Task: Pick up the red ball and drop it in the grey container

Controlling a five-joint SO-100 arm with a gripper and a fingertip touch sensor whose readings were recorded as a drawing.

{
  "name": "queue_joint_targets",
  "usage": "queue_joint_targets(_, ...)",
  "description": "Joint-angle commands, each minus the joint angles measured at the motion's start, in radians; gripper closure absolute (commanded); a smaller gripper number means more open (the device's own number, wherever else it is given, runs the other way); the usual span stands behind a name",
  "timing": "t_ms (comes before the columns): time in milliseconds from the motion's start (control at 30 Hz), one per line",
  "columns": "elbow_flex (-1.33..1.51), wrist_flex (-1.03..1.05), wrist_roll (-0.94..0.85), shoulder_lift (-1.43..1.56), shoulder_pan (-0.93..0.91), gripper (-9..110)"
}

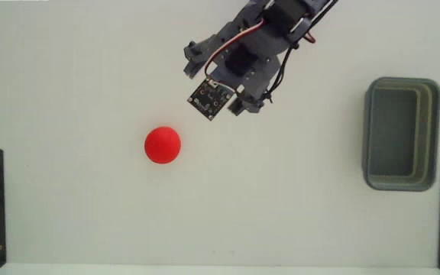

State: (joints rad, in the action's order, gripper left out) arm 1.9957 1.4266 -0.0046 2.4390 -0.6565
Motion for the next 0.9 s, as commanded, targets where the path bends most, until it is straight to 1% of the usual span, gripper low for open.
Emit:
queue_joint_targets(0, -0.002, -0.039, 0.005, -0.007, -0.02, -9)
queue_joint_targets(867, -0.049, -0.183, 0.005, -0.198, -0.02, -9)
